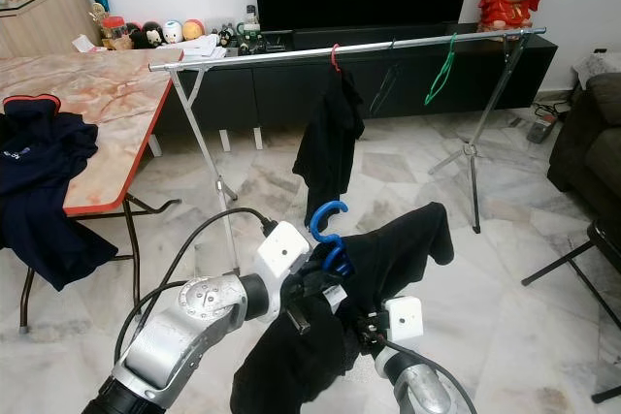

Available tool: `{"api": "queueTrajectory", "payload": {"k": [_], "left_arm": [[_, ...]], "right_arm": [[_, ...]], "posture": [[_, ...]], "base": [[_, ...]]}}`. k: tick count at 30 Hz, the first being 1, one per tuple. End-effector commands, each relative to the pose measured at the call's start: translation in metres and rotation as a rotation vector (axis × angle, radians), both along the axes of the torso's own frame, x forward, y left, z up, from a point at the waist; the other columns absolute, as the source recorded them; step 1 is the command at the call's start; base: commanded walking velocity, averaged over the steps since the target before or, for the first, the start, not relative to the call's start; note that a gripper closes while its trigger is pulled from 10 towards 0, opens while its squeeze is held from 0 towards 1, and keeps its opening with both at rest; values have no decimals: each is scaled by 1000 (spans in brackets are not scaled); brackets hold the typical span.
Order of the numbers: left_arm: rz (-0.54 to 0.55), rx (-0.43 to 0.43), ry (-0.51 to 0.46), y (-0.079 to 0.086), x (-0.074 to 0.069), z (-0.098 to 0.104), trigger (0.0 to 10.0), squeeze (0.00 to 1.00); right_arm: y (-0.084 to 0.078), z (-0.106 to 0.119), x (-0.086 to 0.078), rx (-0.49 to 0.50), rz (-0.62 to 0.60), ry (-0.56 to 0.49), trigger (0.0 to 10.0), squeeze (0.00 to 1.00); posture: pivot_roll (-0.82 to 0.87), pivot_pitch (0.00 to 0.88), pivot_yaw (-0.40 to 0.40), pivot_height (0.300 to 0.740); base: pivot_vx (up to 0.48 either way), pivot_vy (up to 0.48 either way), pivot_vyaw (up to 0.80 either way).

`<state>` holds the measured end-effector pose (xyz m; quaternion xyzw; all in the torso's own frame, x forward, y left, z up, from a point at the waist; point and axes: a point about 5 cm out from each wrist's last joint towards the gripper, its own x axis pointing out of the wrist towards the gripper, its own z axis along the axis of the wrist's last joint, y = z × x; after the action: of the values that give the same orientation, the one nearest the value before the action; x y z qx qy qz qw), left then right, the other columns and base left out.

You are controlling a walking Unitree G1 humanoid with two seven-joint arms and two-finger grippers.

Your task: Hang hanger

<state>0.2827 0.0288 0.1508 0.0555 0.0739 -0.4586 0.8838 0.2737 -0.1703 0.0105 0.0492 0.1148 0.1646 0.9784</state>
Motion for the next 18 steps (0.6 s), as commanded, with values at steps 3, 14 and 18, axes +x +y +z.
{"api": "queueTrajectory", "payload": {"k": [3, 14, 18], "left_arm": [[-22, -30, -37, -2, -2, 12, 10000, 0], [-25, -51, -26, -1, -4, 14, 10000, 0], [-25, -56, -24, -1, -4, 15, 10000, 0]], "right_arm": [[-1, -1, 1, -3, -12, 7, 0, 0], [-3, -2, 3, -7, -27, 14, 0, 0], [-5, -3, 3, -8, -33, 18, 0, 0]], "posture": [[-27, 16, 34, 740], [-28, 19, 34, 740], [-28, 18, 34, 740]], "base": [[0, 0, 0], [0, 0, 0], [0, 0, 0]]}}
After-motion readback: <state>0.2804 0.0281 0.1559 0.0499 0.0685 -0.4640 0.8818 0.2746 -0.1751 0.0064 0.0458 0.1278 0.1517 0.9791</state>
